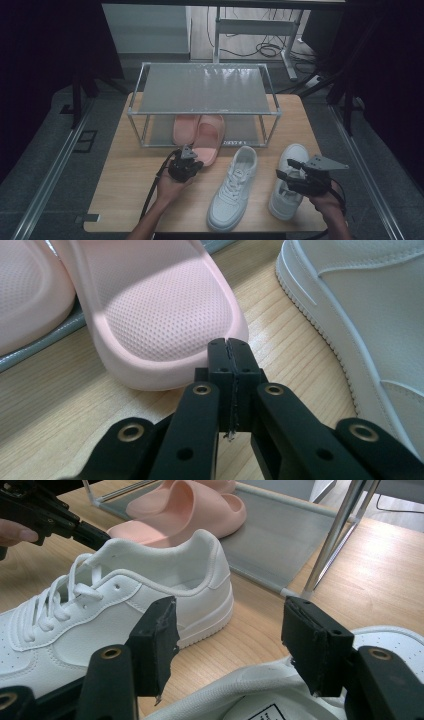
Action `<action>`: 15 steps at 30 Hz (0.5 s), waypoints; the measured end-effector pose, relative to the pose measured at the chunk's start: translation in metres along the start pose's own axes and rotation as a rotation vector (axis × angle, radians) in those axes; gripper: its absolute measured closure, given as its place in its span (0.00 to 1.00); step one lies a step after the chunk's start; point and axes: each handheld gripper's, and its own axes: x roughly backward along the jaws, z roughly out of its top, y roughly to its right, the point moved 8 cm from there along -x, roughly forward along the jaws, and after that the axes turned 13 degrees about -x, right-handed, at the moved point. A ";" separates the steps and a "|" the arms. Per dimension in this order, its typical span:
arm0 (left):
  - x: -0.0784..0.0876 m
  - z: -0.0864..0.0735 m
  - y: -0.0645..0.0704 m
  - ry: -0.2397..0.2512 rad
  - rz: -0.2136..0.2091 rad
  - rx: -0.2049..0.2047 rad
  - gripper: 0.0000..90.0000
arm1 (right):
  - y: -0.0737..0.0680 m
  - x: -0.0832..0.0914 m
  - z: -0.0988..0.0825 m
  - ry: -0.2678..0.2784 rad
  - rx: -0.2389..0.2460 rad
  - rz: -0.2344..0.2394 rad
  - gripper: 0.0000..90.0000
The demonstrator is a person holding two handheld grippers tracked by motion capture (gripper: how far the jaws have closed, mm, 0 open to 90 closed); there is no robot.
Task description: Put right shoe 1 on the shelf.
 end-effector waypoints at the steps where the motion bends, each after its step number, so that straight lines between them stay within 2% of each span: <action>1: 0.000 0.000 0.000 0.000 0.000 0.000 1.00 | 0.000 0.000 0.000 0.000 0.000 0.000 0.44; 15: -0.010 0.007 0.001 -0.016 -0.008 -0.013 1.00 | 0.000 0.000 0.000 0.001 0.000 0.001 0.44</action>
